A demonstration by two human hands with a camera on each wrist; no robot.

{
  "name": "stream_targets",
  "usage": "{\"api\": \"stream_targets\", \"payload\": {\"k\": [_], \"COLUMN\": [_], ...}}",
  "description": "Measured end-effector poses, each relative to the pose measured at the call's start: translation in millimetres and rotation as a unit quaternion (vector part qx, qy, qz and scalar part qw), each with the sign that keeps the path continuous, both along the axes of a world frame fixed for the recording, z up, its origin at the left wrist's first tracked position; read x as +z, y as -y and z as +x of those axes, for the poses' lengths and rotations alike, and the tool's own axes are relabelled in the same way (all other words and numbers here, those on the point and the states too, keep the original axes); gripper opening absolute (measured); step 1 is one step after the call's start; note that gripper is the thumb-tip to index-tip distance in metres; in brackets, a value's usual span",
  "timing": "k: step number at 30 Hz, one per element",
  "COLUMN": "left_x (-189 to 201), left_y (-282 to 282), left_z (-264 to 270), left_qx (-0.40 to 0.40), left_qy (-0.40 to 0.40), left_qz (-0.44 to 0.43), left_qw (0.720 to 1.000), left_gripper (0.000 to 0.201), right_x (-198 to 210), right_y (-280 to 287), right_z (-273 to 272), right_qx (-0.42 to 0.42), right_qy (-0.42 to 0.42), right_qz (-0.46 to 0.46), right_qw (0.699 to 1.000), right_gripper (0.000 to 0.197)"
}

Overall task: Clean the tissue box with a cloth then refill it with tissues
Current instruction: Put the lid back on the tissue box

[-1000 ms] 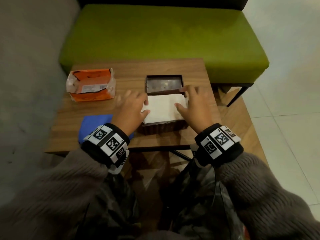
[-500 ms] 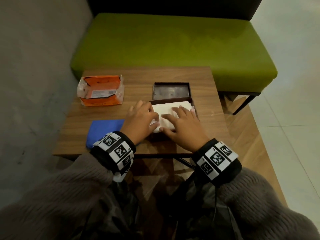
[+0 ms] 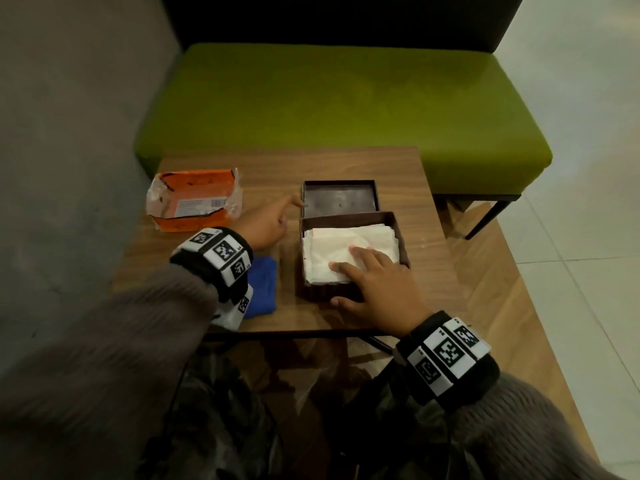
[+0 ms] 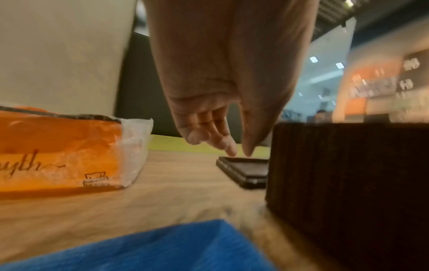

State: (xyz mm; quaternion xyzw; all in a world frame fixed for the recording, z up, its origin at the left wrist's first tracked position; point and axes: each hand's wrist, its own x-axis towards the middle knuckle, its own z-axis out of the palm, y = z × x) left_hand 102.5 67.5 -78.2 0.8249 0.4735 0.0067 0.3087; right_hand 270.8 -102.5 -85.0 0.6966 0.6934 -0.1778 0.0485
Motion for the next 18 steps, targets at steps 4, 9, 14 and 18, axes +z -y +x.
{"api": "stream_targets", "payload": {"k": [4, 9, 14, 18], "left_x": [-21, -30, -32, -38], "left_y": [-5, -6, -7, -13], "left_z": [14, 21, 22, 28], "left_qx": [-0.081, -0.079, -0.087, -0.109], "left_qy": [-0.089, -0.13, -0.019, -0.01], "left_qz": [0.012, 0.07, 0.129, 0.162], "left_qw": [0.993, 0.986, 0.988, 0.981], "left_gripper": [0.022, 0.01, 0.036, 0.011], "right_x": [-3, -2, -1, -1], "right_y": [3, 4, 4, 4], "right_z": [-1, -2, -3, -4], "right_qx": [-0.001, -0.006, -0.007, -0.006], "right_qy": [0.007, -0.005, -0.005, -0.006], "right_qz": [0.008, 0.016, 0.01, 0.01], "right_qw": [1.0, 1.0, 1.0, 1.0], "right_gripper": [0.065, 0.064, 0.063, 0.063]}}
